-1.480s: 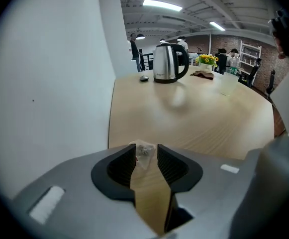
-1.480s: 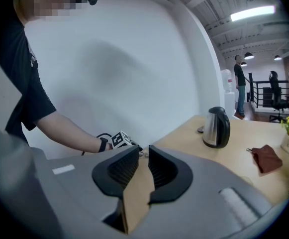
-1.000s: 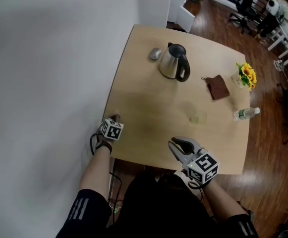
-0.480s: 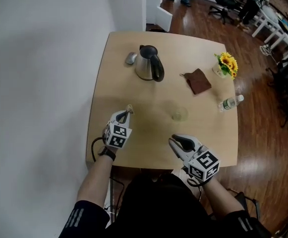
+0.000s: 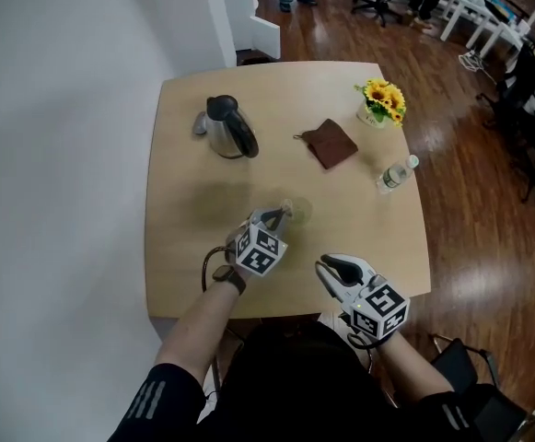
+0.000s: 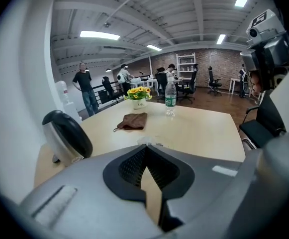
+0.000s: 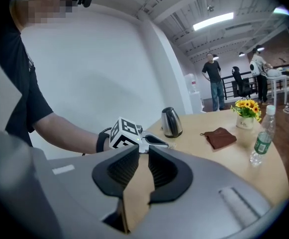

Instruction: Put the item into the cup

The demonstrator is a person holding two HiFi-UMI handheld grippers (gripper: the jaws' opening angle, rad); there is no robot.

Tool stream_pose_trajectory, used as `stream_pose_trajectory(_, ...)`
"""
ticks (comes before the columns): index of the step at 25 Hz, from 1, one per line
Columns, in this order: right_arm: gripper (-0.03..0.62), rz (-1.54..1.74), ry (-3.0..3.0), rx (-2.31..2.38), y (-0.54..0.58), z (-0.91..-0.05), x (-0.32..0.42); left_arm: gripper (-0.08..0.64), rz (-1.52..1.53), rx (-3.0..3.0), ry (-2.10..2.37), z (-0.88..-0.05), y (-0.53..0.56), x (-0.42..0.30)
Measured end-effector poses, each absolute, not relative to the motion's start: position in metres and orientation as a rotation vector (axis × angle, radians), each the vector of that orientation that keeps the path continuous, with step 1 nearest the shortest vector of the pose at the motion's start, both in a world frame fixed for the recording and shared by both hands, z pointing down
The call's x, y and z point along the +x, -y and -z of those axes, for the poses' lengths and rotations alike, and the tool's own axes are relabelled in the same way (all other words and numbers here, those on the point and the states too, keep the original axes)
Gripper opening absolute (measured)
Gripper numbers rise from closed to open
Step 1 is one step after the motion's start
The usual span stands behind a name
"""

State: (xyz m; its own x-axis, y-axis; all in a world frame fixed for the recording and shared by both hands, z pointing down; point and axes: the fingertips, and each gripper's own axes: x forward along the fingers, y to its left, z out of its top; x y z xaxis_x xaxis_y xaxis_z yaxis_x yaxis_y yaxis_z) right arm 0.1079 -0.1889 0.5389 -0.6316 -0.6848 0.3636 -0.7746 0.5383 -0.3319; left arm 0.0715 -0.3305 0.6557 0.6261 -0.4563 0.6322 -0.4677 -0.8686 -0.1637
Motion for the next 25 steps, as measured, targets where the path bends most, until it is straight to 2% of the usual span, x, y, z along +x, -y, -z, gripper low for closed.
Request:
stream_pose_trajectory(11,0.071,-0.787,2.584,1.291,0.184,-0.547,0.152,0.004,-1.412,2.77,0.659,-0.701,0.327,0.117)
stream_pose_trajectory(20,0.071,-0.801,2.6,1.262,0.179,-0.553,0.152,0.092,-1.43,2.746,0.712,-0.706,0.328,0.114)
stream_pose_trajectory(25,0.071,-0.798,2.609,1.242,0.178,-0.554,0.149,0.092,-1.409,2.747,0.752,-0.701,0.33,0.109)
